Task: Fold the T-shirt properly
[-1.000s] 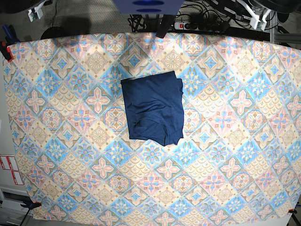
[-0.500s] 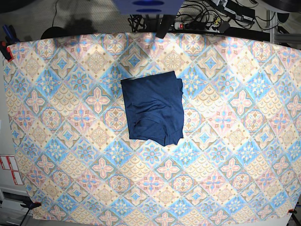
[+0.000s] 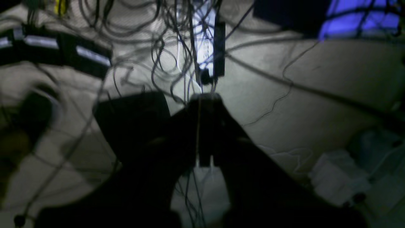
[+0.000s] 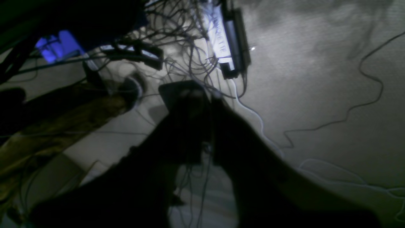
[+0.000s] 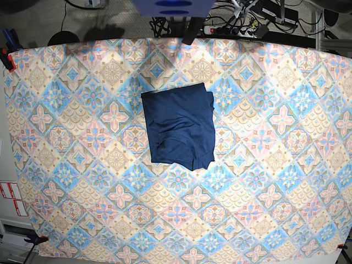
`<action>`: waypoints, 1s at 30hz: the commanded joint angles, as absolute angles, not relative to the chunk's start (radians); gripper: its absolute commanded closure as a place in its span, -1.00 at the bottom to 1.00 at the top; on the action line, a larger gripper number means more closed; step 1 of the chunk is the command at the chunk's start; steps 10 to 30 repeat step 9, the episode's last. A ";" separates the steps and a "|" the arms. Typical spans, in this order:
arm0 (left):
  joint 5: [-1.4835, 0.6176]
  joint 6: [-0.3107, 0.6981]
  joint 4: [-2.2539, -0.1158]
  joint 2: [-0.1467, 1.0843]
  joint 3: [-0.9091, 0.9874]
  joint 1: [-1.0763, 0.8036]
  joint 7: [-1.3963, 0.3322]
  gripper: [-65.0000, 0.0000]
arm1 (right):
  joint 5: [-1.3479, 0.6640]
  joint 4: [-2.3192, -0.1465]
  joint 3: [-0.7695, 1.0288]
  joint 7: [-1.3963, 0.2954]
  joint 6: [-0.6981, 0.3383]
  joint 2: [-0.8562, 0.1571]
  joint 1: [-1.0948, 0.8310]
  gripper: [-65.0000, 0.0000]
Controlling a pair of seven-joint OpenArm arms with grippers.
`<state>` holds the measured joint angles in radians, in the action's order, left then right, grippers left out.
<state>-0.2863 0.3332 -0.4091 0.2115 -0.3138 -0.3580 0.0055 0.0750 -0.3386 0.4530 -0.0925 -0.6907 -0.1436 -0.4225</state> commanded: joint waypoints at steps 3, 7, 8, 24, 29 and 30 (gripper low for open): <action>-0.274 0.292 -0.355 0.185 -0.341 -0.326 0.048 1.00 | 0.073 -0.320 0.456 -0.056 -0.698 -0.151 -0.409 0.85; -0.274 0.286 -0.335 0.154 -0.357 -0.288 0.048 1.00 | 0.073 -0.315 0.456 -0.042 -0.698 -0.151 -0.381 0.85; -0.274 0.286 -0.337 0.151 -0.355 -0.286 0.048 1.00 | 0.073 -0.318 0.456 -0.042 -0.698 -0.150 -0.383 0.85; -0.274 0.286 -0.340 0.148 -0.355 -0.285 0.048 1.00 | 0.071 -0.321 0.456 -0.042 -0.698 -0.150 -0.383 0.85; -0.274 0.286 -0.340 0.148 -0.355 -0.285 0.048 1.00 | 0.071 -0.321 0.456 -0.042 -0.698 -0.150 -0.383 0.85; -0.274 0.286 -0.340 0.148 -0.355 -0.285 0.048 1.00 | 0.071 -0.321 0.456 -0.042 -0.698 -0.150 -0.383 0.85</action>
